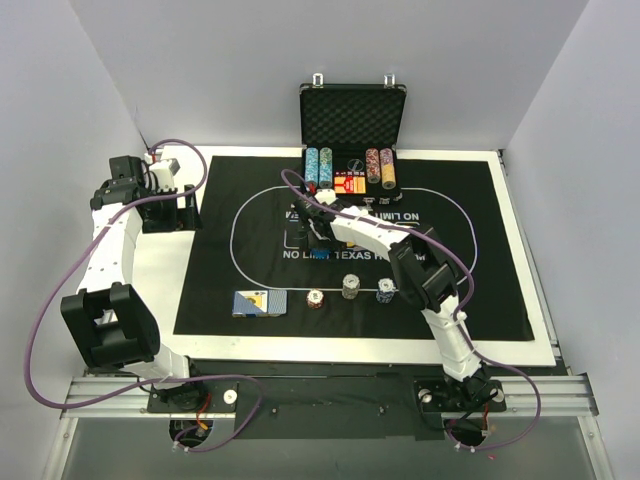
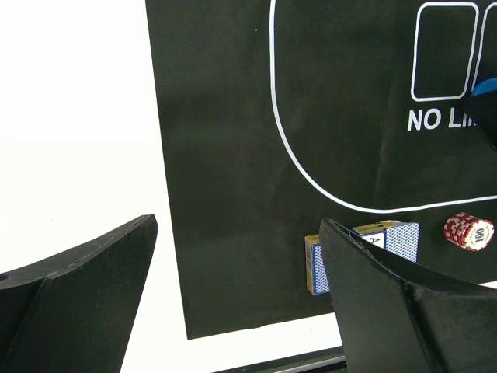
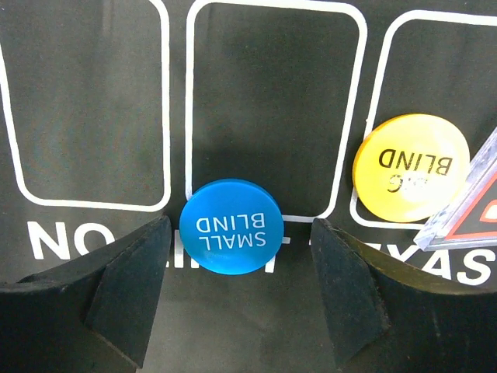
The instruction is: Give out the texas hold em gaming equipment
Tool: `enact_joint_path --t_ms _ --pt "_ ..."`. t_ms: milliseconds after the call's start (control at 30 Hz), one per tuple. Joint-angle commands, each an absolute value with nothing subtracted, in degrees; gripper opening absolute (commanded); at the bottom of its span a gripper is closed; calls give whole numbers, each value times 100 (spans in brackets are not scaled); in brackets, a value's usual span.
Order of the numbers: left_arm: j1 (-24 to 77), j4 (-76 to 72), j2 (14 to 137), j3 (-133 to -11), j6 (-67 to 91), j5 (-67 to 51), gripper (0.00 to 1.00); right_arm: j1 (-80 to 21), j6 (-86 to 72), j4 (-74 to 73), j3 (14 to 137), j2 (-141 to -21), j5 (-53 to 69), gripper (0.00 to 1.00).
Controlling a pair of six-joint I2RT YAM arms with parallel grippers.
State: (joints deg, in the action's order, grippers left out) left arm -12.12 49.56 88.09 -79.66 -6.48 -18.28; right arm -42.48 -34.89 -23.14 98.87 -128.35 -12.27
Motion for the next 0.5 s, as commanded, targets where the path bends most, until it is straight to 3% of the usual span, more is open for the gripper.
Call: enact_joint_path --t_ms 0,467 --pt "-1257 4948 8613 -8183 -694 -1925 97 -4298 -3665 -2426 9633 -12814 -1239 65" --pt "-1388 4887 8675 -8384 -440 -1723 97 -4763 -3867 -2496 10615 -13253 -993 47"
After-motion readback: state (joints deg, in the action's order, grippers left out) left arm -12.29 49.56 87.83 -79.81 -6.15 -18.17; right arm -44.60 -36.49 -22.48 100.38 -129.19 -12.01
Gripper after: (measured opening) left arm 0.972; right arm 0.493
